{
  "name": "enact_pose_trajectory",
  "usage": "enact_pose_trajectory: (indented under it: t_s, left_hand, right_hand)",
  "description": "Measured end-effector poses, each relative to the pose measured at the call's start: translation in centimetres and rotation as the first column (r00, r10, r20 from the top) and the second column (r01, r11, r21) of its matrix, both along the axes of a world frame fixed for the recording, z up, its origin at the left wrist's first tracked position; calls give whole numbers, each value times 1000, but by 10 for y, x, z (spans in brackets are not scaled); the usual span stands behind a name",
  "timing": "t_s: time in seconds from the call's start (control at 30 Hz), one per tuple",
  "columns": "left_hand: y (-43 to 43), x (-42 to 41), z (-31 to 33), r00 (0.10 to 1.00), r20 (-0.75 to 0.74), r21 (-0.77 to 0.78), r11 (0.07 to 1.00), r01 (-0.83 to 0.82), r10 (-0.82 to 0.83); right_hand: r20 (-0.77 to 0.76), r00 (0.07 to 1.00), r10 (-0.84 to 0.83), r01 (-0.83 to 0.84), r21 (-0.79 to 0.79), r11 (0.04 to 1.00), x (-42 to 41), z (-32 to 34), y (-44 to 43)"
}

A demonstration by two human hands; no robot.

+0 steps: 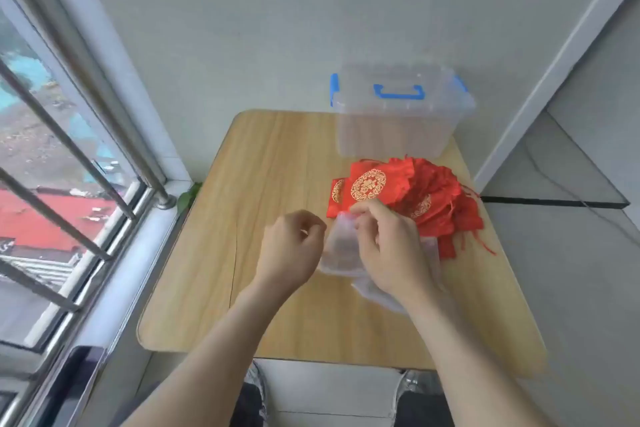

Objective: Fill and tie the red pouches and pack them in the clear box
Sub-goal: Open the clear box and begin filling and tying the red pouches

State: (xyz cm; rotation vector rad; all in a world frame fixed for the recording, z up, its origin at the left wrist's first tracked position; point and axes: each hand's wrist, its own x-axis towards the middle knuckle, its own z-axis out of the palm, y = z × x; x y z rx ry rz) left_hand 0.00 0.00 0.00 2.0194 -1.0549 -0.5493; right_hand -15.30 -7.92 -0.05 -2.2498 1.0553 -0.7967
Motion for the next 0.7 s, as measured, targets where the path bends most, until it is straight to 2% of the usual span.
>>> enact_pose_trajectory:
  t_s: [0.1,0.2,0.3,0.37,0.47,0.57,0.7]
  left_hand:
    - [-23,5,-12,996,47,128,989,76,-82]
    - [-42,3,-18,994,48,157,983,90,-99]
    - [-51,-2,-24,994,42,180,979,92,-101]
    - [-56,-3,-27,993,26,228,968,108,-117]
    - [-57,-6,-23,992,-16,287,950,126,-127]
    - [-56,-2,-19,992,-26,251,960,126,-123]
    - [-49,6,-9,968,-235,176,975,133,-90]
  right_hand:
    - [2,998,-58,59,-30,998,10,-3,-12]
    - [-155,976,-152,150,-23,988,20,11,-18]
    - [-376,912,-164,165,-31,986,17,17,-19]
    - [-423,894,-149,155,-19,988,15,14,-20]
    - [-395,910,-121,130,-5,992,15,10,-19]
    - [-290,950,-115,126,19,992,10,6,-13]
    - [-79,980,-185,186,6,983,3,2,-16]
